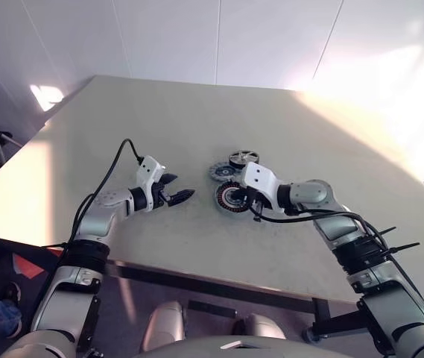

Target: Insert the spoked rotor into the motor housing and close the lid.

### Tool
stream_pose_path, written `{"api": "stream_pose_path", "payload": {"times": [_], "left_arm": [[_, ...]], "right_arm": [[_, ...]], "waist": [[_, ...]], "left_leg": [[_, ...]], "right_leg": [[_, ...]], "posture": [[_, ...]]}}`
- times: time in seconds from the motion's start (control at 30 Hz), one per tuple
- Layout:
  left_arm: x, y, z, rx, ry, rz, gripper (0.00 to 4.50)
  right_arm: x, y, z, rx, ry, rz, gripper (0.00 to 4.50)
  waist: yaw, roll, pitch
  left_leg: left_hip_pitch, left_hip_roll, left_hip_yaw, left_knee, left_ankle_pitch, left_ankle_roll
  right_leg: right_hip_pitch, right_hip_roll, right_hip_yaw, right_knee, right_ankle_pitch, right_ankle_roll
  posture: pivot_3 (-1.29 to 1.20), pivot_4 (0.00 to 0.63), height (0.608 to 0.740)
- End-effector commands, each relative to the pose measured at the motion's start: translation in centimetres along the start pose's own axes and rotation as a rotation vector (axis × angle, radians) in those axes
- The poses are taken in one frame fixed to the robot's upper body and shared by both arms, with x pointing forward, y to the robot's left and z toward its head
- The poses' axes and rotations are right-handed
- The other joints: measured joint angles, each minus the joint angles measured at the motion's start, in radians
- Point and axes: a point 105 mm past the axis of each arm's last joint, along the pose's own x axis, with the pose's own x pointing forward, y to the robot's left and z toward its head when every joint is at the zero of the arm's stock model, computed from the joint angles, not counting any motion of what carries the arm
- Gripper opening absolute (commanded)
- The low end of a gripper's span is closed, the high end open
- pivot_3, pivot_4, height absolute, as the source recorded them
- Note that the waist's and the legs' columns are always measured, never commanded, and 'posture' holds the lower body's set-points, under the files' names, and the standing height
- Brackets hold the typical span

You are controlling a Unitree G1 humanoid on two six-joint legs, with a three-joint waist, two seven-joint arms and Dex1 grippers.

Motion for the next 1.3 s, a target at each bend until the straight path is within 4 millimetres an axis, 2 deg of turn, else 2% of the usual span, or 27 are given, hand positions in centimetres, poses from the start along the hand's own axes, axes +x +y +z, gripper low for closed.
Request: {"api": "stream_pose_path", "payload": {"times": [0.03, 0.13, 0.3, 0.4, 0.57, 0.73, 0.83, 0.97, 1.13, 1.3], "left_arm": [[-0.2, 0.3, 1.5, 0.038, -0.039, 0.006, 4.5], [-0.2, 0.3, 1.5, 0.038, -0.038, 0.006, 4.5], [0.0, 0.2, 1.6, 0.038, -0.04, 0.002, 4.5], [0.1, 0.2, 1.6, 0.038, -0.041, 0.0, 4.5], [0.1, 0.2, 1.6, 0.037, -0.043, 0.0, 4.5], [-0.1, 0.3, 1.5, 0.038, -0.043, 0.006, 4.5], [-0.1, 0.3, 1.5, 0.039, -0.043, 0.008, 4.5], [-0.1, 0.4, 1.5, 0.039, -0.041, 0.009, 4.5], [0.0, 0.3, 1.5, 0.037, -0.041, 0.009, 4.5], [0.0, 0.2, 1.3, 0.035, -0.039, 0.009, 4.5]], "right_arm": [[0.3, 0.7, -0.6, -0.004, 0.025, 0.012, 0.02], [0.0, 0.4, 0.5, 0.006, -0.024, 0.006, 0.02], [-1.2, -2.6, 4.8, 0.039, -0.2, -0.082, 0.02], [-1.7, -4.2, 6.1, 0.023, -0.236, -0.137, 0.02], [-1.5, -5.3, 5.4, 0.021, -0.203, -0.175, 0.02], [-0.7, -7.0, 3.0, 0.276, -0.164, -0.224, 0.02], [-0.8, -8.3, 2.7, 0.333, -0.164, -0.287, 0.63], [-1.2, -9.6, 2.6, 0.304, -0.152, -0.371, 1.89], [-1.9, -10.7, 2.5, 0.341, -0.165, -0.414, 1.89], [-2.7, -11.8, 1.4, 0.321, -0.11, -0.482, 1.89]], "waist": [[0.0, 0.0, 0.0], [0.0, 0.0, 0.0], [0.0, 0.0, 0.0], [-0.001, 0.0, 0.0], [-0.002, 0.0, 0.0], [-0.004, 0.0, 0.0], [-0.004, 0.0, 0.0], [-0.009, 0.0, 0.0], [-0.015, 0.0, 0.0], [-0.021, 0.0, 0.0]], "left_leg": [[0.002, 0.0, 0.0, 0.0, 0.0, 0.0], [0.004, 0.0, 0.0, 0.0, 0.0, 0.0], [0.001, 0.0, 0.0, 0.0, 0.0, 0.0], [-0.001, 0.0, 0.0, 0.0, 0.0, 0.0], [-0.002, 0.0, 0.0, 0.0, 0.0, 0.0], [-0.003, 0.0, 0.0, 0.0, 0.0, 0.0], [-0.003, 0.0, 0.0, 0.0, 0.001, -0.001], [-0.006, 0.0, 0.0, 0.0, 0.003, -0.005], [-0.007, 0.0, 0.0, 0.0, 0.003, -0.004], [-0.007, 0.0, 0.0, 0.0, 0.003, -0.005]], "right_leg": [[0.002, 0.0, 0.0, 0.0, 0.0, 0.0], [0.004, 0.0, 0.0, 0.0, 0.0, 0.0], [0.001, 0.0, 0.0, 0.0, 0.0, 0.0], [-0.002, 0.0, 0.0, 0.0, 0.0, 0.0], [-0.002, 0.0, 0.0, 0.0, 0.0, 0.0], [-0.003, 0.0, 0.0, 0.0, 0.0, 0.0], [-0.004, 0.0, 0.0, 0.001, 0.0, 0.0], [-0.006, 0.0, 0.0, 0.0, 0.0, 0.0], [-0.007, 0.0, 0.0, 0.0, 0.0, 0.0], [-0.007, 0.0, 0.0, 0.0, 0.0, 0.0]], "posture": [[0.0, 0.0, 0.74], [0.0, 0.0, 0.74], [0.0, 0.0, 0.74], [0.0, 0.0, 0.74], [0.0, 0.0, 0.74], [0.0, 0.0, 0.74], [0.0, 0.0, 0.74], [0.0, 0.0, 0.74], [0.0, 0.0, 0.74], [0.0, 0.0, 0.74]]}}
